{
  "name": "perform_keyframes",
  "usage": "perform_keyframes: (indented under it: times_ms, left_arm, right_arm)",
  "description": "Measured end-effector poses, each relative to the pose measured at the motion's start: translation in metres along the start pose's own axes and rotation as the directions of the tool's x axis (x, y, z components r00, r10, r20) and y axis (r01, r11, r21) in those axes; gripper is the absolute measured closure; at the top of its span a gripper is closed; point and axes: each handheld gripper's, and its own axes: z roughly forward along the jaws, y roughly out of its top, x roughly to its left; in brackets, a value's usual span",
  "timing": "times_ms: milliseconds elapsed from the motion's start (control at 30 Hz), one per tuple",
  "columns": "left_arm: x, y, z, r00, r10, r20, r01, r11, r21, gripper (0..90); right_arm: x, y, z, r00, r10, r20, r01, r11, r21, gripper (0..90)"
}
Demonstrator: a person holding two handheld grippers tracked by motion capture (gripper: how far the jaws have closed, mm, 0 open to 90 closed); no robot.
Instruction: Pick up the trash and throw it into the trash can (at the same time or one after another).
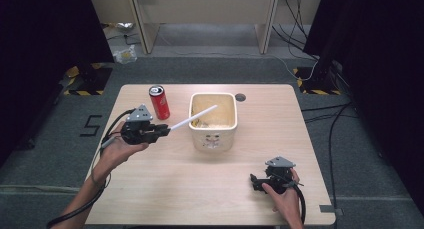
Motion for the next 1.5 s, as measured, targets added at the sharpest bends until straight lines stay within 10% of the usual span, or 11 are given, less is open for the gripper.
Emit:
perform_keyframes:
  times_ms: [267, 533, 1500]
  left_arm:
    - [-0.005, 0.013, 0.008, 0.9999, 0.001, 0.012, 0.000, 0.9994, -0.034, 76.9]
    - [-0.006, 0.024, 0.003, 0.9978, -0.067, 0.006, 0.067, 0.9885, -0.136, 47.4]
    - [0.021, -0.009, 0.010, 0.9745, -0.203, -0.096, 0.191, 0.9742, -0.120, 20.7]
  right_arm:
    - [0.000, 0.000, 0.000, 1.0000, -0.002, 0.001, 0.002, 1.000, -0.001, 1.9]
    - [0.000, 0.000, 0.000, 1.0000, -0.002, 0.000, 0.002, 1.000, 0.000, 1.8]
    - [0.000, 0.000, 0.000, 1.0000, 0.000, 0.001, 0.000, 1.000, 0.000, 1.8]
